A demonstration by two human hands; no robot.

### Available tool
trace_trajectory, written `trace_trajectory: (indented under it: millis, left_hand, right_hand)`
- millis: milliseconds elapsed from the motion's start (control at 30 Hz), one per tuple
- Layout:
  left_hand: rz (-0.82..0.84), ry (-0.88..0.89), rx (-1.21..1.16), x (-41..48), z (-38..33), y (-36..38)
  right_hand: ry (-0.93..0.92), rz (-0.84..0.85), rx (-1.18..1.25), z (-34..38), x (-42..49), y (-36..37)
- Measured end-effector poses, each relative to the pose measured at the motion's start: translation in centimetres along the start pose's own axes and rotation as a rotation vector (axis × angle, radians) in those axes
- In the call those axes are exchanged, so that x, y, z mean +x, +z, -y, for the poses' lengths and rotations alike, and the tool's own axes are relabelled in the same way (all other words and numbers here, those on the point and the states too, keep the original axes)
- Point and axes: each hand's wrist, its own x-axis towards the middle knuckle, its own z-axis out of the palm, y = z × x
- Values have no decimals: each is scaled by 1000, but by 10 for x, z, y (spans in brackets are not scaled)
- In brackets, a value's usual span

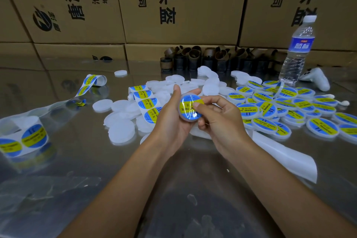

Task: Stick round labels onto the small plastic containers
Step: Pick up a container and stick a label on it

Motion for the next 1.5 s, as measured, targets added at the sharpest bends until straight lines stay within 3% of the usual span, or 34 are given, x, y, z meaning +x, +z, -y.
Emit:
trace_trajectory:
  millis: [800,967,1233,1400,1500]
  left_hand:
    - [41,149,153,0,4,-4]
    - [10,179,244,-1,5,-5]
    - [-11,176,315,-1,8,-4]
    - [38,167,281,-1,8,-2]
    - [60,181,190,1,5,-2]
  right_hand:
    - [69,4,62,4,0,-2]
    - [-92,-59,-198,0,0,-2]
    - [-586,-125,-799,-8,-6,-1]
    - [-678,-153,-1003,-9,-7,-1]
    - [-607,-178,-1052,-11,-5,-6]
